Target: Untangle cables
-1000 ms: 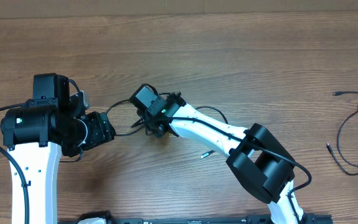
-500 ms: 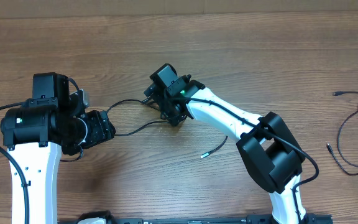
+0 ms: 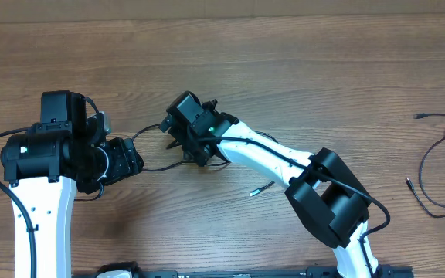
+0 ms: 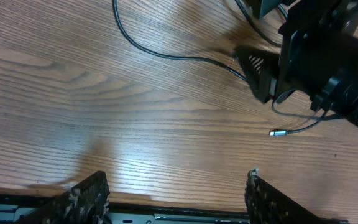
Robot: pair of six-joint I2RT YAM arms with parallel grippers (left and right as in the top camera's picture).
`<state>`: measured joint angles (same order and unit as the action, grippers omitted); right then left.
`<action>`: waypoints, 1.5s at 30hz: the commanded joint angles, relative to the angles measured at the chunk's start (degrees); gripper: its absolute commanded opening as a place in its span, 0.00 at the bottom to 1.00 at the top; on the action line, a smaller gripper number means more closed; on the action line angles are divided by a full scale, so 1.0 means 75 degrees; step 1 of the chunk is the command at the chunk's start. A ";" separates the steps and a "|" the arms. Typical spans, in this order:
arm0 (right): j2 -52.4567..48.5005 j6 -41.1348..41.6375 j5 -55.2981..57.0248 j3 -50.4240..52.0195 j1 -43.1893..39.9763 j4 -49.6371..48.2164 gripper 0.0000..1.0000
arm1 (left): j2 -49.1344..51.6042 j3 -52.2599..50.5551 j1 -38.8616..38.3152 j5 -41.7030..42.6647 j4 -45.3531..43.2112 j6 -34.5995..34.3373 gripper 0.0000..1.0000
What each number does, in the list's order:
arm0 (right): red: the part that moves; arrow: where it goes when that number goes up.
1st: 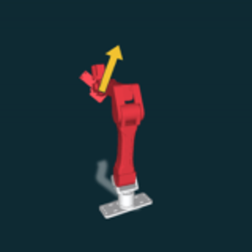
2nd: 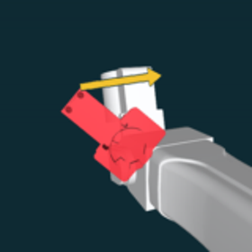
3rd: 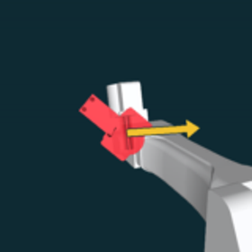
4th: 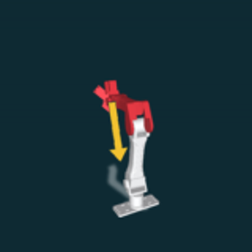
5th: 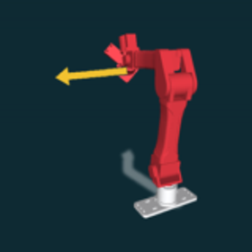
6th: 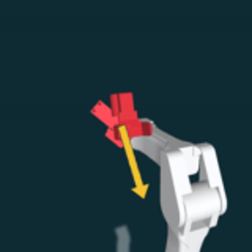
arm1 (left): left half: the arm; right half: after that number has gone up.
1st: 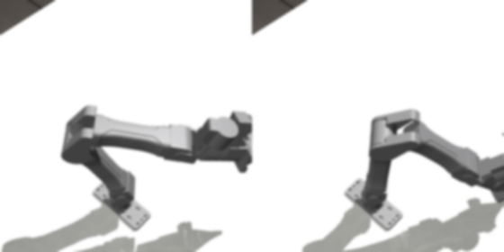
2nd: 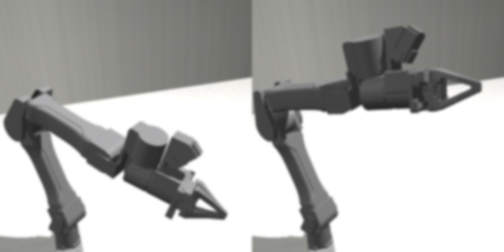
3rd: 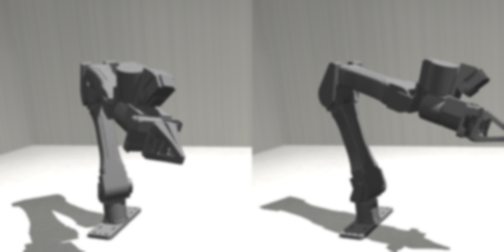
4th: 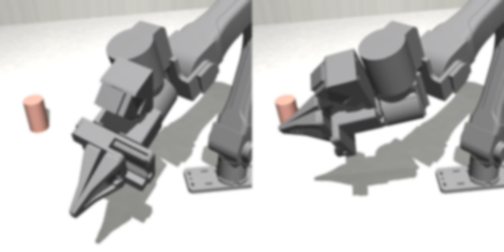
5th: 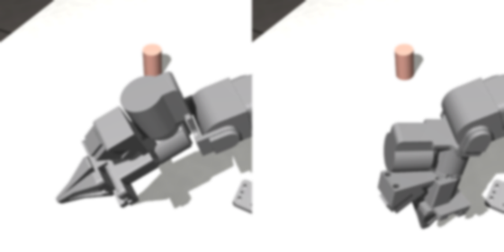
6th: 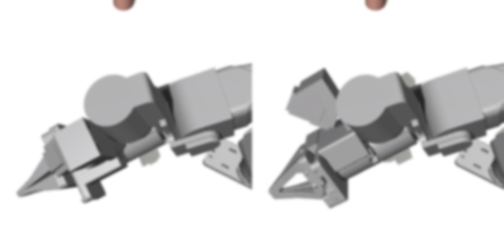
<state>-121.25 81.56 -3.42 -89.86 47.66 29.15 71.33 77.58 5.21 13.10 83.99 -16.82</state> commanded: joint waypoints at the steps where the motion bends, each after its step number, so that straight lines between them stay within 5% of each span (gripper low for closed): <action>1: 0.0487 -0.0976 0.0373 -0.0035 -0.0029 -0.0064 1.00 | -0.0012 -0.0012 -0.0055 0.0064 -0.0006 -0.0044 0.70; 10: 0.1507 -0.0682 0.1527 -0.0035 0.0189 0.1180 1.00 | -0.0012 -0.0012 -0.0055 0.0067 -0.0012 -0.0047 0.71; 18: 0.1708 0.2428 0.1597 -0.0023 0.0641 0.3188 1.00 | -0.0012 -0.0012 -0.0055 0.0070 -0.0009 -0.0052 0.70; 32: 0.0892 0.4182 0.1408 -0.0023 0.0796 0.2754 1.00 | -0.0012 -0.0012 -0.0055 0.0265 0.0003 -0.0047 0.70; 36: 0.0586 0.4185 0.1367 -0.0023 0.0796 0.2500 0.88 | -0.0012 -0.0012 -0.0055 0.0262 0.0000 -0.0047 0.71; 45: 0.0210 0.4185 0.1367 -0.0023 0.0796 0.2355 0.82 | -0.0012 -0.0012 -0.0055 0.0259 -0.0029 -0.0047 0.71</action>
<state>-117.91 112.03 6.61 -89.89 53.65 46.96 71.33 77.56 5.21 14.39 83.96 -16.82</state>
